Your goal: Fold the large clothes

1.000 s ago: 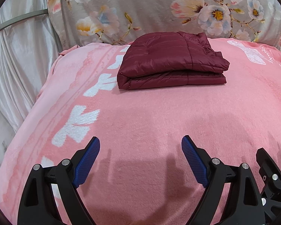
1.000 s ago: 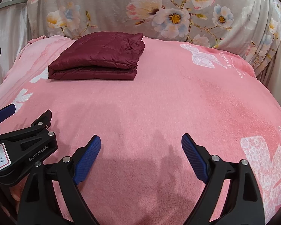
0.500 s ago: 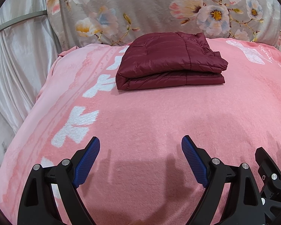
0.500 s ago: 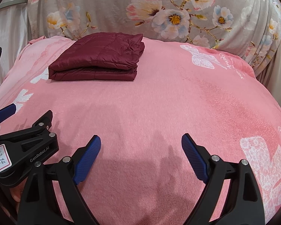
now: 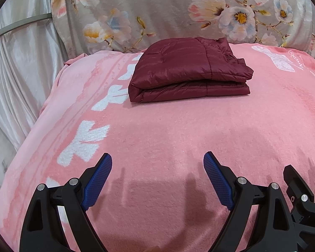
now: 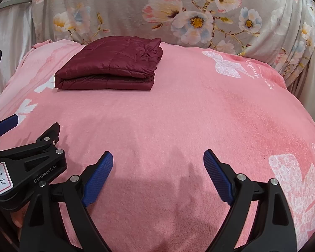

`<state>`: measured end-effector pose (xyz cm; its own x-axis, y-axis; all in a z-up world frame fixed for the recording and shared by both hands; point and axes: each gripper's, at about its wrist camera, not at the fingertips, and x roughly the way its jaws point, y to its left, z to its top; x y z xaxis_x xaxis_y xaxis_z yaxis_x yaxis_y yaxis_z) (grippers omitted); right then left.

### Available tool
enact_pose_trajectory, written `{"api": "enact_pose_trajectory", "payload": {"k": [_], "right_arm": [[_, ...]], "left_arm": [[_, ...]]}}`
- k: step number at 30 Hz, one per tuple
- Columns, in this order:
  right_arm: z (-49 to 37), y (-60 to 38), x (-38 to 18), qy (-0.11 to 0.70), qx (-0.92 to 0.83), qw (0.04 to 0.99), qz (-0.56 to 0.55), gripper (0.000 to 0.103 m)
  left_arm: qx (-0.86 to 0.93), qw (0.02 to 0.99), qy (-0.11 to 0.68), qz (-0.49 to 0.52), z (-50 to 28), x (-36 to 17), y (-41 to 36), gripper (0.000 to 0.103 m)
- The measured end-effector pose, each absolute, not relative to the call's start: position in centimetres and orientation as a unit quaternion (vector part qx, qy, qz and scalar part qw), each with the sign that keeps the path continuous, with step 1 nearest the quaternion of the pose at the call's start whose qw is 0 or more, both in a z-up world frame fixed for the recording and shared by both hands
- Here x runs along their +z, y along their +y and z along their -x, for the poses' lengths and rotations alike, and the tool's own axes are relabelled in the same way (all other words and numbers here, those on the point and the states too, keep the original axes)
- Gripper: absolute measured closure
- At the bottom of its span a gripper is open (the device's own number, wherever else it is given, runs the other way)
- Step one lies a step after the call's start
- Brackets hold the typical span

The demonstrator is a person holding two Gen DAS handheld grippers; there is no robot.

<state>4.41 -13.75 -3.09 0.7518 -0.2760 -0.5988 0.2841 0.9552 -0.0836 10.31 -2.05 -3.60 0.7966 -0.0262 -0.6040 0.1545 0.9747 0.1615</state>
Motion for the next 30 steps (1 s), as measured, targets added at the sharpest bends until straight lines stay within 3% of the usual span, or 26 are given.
{"api": "enact_pose_trajectory", "payload": {"k": [30], "right_arm": [[-4.41,-13.64,-3.16,0.319,-0.151,0.936,-0.007,0.018]], "left_arm": [[-0.052,0.942,0.316,-0.101,-10.55,-3.90,-1.82,0.016]]}}
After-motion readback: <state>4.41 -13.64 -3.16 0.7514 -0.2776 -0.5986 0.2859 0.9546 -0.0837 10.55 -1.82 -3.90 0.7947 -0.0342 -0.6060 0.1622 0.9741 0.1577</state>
